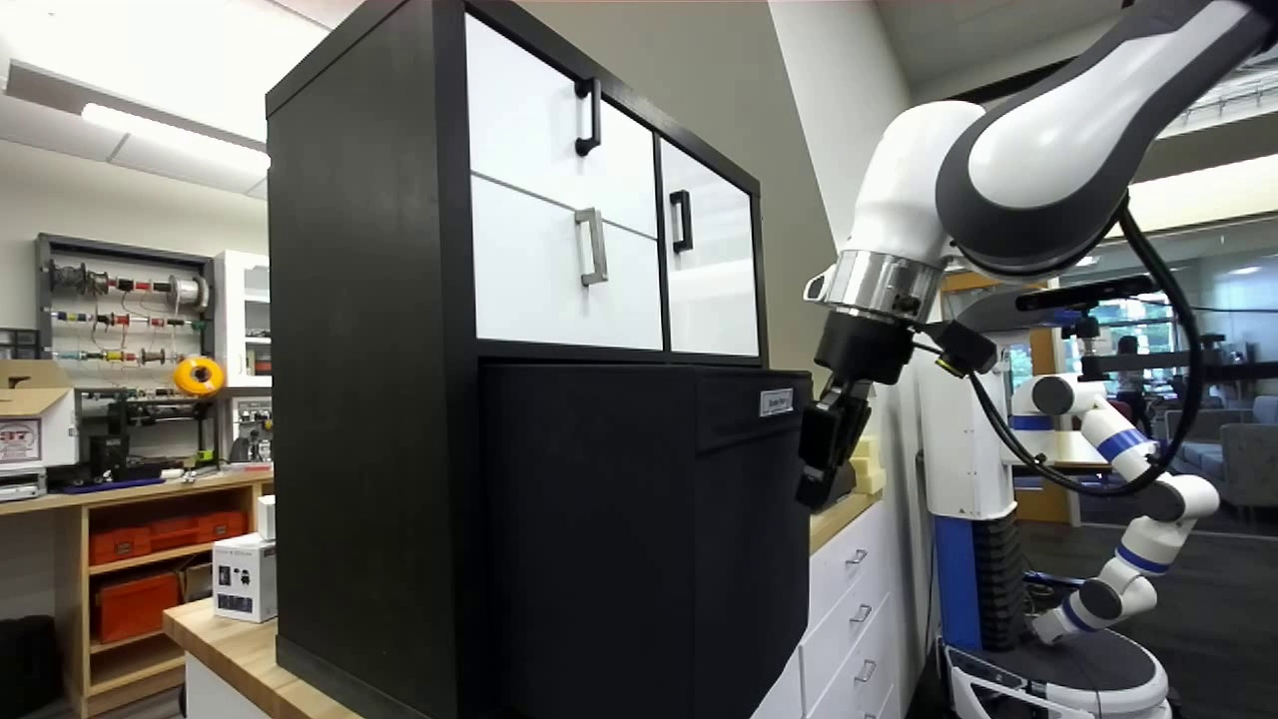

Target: Push the black storage bin under the cabinet

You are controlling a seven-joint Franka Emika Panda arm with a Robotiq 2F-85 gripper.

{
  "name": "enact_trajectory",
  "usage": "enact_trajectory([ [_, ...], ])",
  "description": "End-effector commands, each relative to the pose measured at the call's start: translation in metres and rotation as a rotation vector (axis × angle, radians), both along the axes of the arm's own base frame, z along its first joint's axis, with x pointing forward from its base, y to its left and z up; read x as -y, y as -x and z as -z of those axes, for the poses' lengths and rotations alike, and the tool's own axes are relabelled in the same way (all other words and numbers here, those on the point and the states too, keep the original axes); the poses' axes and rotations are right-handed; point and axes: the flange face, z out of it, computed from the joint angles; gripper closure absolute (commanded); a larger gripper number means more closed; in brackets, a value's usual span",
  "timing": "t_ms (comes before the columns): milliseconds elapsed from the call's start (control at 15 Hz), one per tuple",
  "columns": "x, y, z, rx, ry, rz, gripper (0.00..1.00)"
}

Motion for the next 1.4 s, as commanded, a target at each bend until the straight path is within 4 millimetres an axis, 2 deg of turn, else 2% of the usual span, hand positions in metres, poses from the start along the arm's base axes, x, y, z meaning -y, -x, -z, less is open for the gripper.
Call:
enact_trajectory([
  [0,-0.004,-0.007,0.0,0.137,-0.036,0.016,0.67],
  [133,-0.006,-0.008,0.004,0.196,-0.055,0.03,0.67],
  [267,-0.009,-0.007,0.011,0.227,-0.069,0.04,0.93],
  [467,-0.015,-0.005,0.019,0.267,-0.083,0.052,0.99],
  [733,-0.016,-0.009,0.025,0.314,-0.08,0.066,0.97],
  [1000,-0.002,-0.012,0.038,0.329,-0.055,0.088,0.96],
  [1333,-0.006,-0.026,0.048,0.339,-0.049,0.083,0.97],
])
